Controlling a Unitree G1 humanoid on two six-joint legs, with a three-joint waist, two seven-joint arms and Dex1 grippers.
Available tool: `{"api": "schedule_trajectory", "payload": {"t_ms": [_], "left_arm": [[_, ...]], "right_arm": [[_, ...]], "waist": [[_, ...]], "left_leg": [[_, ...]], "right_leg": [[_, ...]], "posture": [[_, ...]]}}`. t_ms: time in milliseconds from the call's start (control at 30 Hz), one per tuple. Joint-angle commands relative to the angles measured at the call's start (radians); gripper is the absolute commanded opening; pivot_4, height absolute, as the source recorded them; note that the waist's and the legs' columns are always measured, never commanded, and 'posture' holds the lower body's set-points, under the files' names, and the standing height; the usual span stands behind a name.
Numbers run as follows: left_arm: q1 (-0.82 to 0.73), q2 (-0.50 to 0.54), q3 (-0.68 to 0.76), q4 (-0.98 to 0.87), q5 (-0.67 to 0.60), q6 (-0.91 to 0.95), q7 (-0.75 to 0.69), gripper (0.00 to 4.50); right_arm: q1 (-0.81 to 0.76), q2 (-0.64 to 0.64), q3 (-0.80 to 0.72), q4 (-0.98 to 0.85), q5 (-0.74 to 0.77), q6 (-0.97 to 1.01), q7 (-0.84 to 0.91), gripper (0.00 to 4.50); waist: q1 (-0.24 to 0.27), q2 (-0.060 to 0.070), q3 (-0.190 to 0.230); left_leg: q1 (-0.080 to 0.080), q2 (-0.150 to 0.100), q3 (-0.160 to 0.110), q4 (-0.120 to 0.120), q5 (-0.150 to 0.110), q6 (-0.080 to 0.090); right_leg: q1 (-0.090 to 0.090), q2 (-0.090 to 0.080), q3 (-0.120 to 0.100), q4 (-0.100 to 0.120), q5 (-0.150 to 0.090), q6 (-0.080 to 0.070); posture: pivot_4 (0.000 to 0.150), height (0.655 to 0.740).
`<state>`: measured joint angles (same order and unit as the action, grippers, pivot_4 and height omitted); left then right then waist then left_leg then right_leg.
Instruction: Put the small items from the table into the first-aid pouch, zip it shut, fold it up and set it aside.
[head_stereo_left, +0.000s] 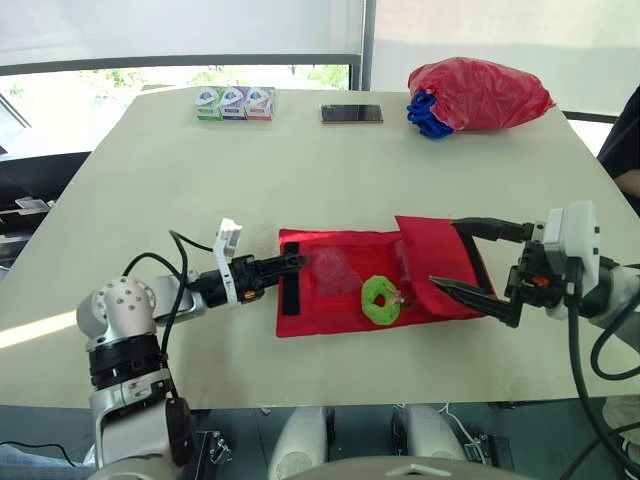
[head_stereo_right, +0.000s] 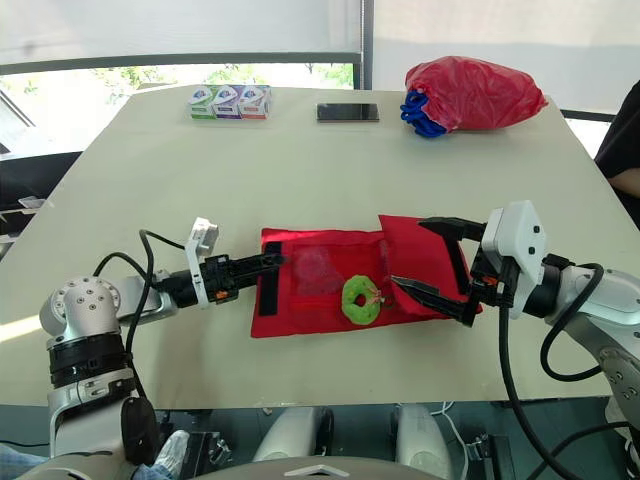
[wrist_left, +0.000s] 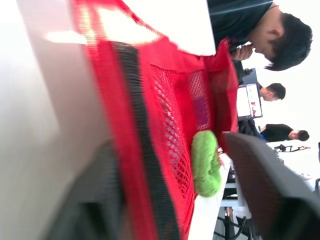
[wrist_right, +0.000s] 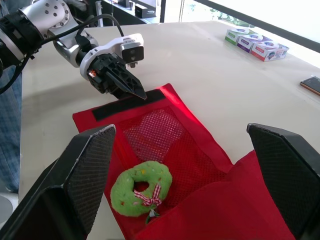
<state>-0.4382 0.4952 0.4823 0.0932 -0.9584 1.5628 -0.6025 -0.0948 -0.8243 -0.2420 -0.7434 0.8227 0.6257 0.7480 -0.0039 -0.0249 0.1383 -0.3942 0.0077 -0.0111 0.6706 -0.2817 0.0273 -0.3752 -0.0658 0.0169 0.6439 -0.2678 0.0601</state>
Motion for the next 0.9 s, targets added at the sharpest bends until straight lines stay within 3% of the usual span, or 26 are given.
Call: {"api": "schedule_trajectory", "payload": {"t_ms": [33,100,367,600,733,900], "left_arm": [[-0.009,0.054,0.004,-0.022,-0.048,-0.017,-0.078,0.88],[-0.016,0.076,-0.002,-0.006,-0.053,-0.029,-0.106,0.05],[-0.082,0.186,-0.109,0.092,0.000,-0.146,-0.258,0.05],[-0.250,0.370,-0.306,0.387,0.194,-0.366,-0.510,0.05],[-0.413,0.355,-0.354,0.521,0.226,-0.362,-0.592,0.05],[-0.536,0.263,-0.373,0.459,0.151,-0.215,-0.639,0.05]], "right_arm": [[-0.011,0.000,-0.005,-0.030,0.015,-0.007,-0.010,4.50],[-0.012,0.003,-0.002,-0.030,0.018,-0.008,-0.013,4.50],[-0.015,0.014,0.015,-0.028,0.018,-0.013,-0.024,4.50],[-0.012,0.015,0.019,-0.025,0.010,-0.022,-0.023,4.50],[-0.011,0.014,0.020,-0.016,0.003,-0.030,-0.017,4.50],[-0.012,0.017,0.025,-0.002,-0.017,-0.041,-0.014,4.50]], "waist": [[-0.001,0.000,0.000],[-0.001,0.000,0.000],[-0.002,0.000,0.000],[-0.007,-0.002,0.002],[0.001,-0.005,0.003],[0.006,-0.006,0.004]], "left_leg": [[0.000,0.000,0.000,0.000,0.000,0.000],[0.000,0.000,0.000,0.000,0.000,0.000],[0.000,0.000,0.000,0.000,0.000,-0.001],[0.000,0.000,0.001,-0.001,-0.001,0.001],[-0.002,-0.002,0.000,0.000,-0.002,0.003],[-0.003,-0.002,0.000,0.000,-0.002,0.004]], "right_leg": [[0.000,0.000,0.000,0.000,0.000,0.000],[0.000,0.000,0.000,0.000,0.000,0.000],[0.000,0.000,0.000,0.000,0.000,0.000],[-0.001,0.000,0.000,0.000,0.000,0.000],[-0.002,0.001,-0.001,-0.001,0.000,0.000],[-0.002,0.000,-0.001,-0.001,0.000,0.000]], "posture": [[0.150,0.7400],[0.150,0.7400],[0.150,0.7400],[0.150,0.7400],[0.150,0.7400],[0.150,0.7400]]}}
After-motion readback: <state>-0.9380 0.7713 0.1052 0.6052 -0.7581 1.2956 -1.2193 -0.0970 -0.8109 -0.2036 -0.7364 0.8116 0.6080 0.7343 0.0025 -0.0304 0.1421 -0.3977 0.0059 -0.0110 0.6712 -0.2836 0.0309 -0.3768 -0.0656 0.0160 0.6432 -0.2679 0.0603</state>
